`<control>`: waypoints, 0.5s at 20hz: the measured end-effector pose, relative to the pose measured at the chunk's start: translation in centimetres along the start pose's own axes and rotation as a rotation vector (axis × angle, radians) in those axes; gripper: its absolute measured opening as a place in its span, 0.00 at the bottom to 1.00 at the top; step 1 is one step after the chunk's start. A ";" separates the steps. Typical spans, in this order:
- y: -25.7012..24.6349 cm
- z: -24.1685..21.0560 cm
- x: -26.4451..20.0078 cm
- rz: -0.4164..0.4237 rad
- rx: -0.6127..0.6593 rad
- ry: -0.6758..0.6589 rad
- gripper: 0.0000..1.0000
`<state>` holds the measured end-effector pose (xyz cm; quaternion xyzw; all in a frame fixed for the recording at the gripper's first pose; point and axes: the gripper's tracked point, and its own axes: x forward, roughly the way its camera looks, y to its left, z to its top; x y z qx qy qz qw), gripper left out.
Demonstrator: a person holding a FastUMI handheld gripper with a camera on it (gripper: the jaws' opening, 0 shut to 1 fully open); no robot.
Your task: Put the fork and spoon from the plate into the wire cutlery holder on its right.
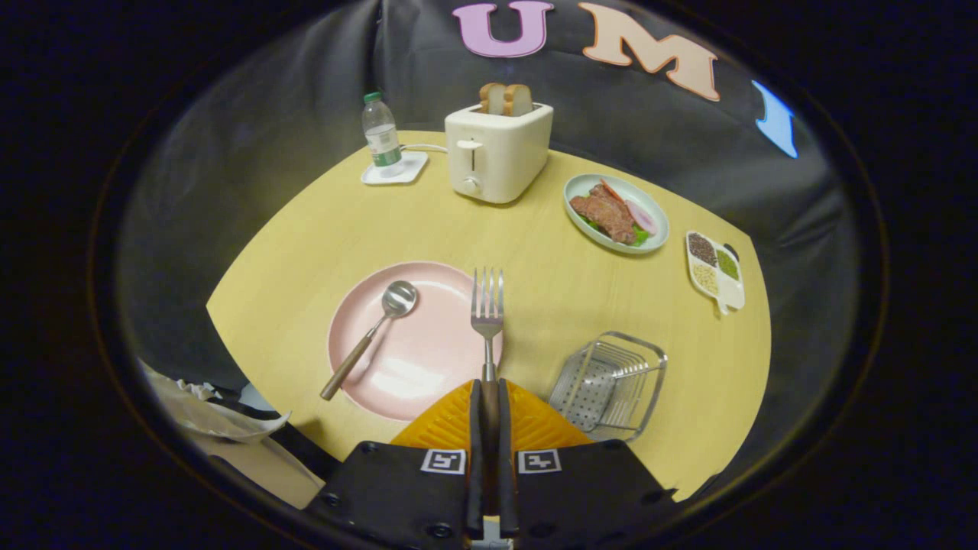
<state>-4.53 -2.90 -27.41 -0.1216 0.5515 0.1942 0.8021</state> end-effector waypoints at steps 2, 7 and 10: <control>-1.9 -0.2 -0.6 -0.012 -0.011 0.018 0.11; -4.6 -0.9 -1.6 -0.012 -0.031 0.062 0.11; -6.2 -1.6 -2.0 -0.026 -0.067 0.083 0.11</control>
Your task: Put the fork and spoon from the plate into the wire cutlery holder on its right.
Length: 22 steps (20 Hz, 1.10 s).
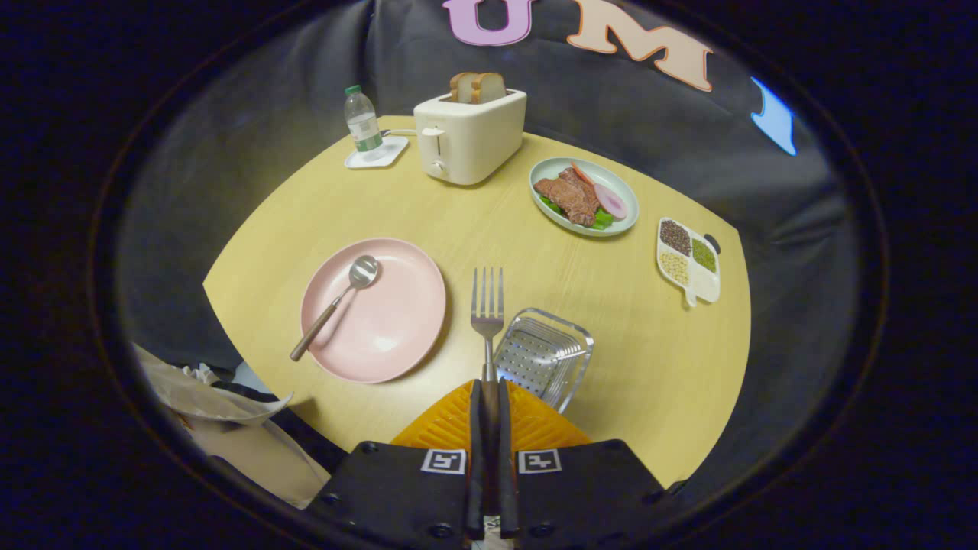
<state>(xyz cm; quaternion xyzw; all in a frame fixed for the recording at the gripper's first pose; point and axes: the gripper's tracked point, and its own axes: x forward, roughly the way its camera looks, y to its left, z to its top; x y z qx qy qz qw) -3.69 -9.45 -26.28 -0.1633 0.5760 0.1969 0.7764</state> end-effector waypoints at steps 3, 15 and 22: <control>-0.9 -1.0 -0.1 -0.006 -0.021 0.026 0.11; -2.8 -3.7 -0.9 0.009 -0.028 0.130 0.11; -2.9 -5.0 0.6 0.020 -0.061 0.243 0.11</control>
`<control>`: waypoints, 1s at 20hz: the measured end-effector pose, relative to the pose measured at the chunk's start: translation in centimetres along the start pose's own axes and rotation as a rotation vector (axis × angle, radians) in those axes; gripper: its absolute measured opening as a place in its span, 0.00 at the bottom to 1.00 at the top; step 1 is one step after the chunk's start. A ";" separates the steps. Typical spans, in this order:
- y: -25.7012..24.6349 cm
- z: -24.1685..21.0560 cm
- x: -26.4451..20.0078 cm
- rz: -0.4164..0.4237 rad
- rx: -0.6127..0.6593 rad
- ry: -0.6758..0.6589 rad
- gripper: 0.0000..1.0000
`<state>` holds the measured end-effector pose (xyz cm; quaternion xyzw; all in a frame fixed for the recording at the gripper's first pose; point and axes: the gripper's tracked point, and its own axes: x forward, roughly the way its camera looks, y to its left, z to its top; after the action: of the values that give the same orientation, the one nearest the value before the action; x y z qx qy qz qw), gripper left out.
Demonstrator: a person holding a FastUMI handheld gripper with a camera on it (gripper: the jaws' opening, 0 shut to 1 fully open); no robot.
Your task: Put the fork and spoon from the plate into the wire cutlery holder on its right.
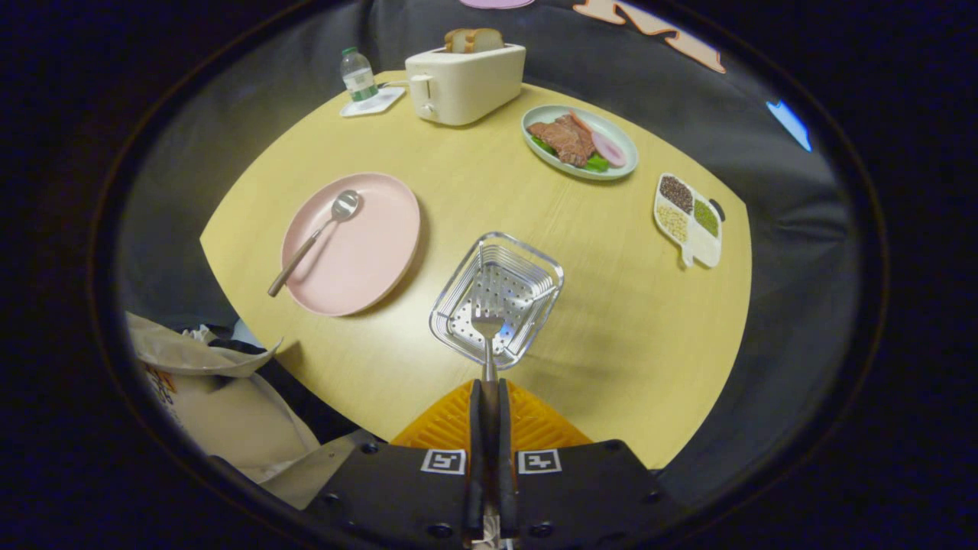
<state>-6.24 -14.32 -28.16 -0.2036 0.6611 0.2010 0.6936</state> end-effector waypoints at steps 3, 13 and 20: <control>-0.5 0.3 0.6 -0.001 -0.021 0.049 0.11; -0.2 2.0 1.8 0.023 -0.015 0.083 0.13; -0.5 4.1 2.2 -0.013 0.023 0.002 0.13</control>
<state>-2.46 -12.52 -30.17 -0.2004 0.6626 0.1887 0.6966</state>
